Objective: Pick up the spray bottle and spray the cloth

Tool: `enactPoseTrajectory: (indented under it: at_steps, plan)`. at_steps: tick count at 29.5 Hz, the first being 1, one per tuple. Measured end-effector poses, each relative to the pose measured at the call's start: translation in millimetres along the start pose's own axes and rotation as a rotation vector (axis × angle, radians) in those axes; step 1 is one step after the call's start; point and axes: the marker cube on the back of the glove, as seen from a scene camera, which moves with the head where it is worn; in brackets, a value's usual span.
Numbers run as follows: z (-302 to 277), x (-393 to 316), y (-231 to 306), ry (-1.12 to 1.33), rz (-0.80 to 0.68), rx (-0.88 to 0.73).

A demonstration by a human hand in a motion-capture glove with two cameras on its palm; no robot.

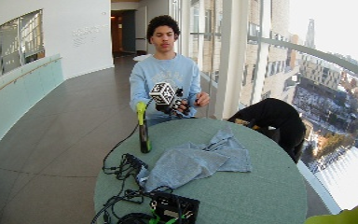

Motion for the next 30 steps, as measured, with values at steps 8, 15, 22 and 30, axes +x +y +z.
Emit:
enactPoseTrajectory:
  at_steps: [8, 15, 22, 30]
  plan:
    - [8, 5, -64, 0.052, 0.009, -0.047]
    - [9, 11, -78, 0.059, 0.036, -0.045]
    - [10, 14, -76, 0.071, 0.052, -0.053]
    - [6, 17, -73, 0.086, 0.062, -0.046]
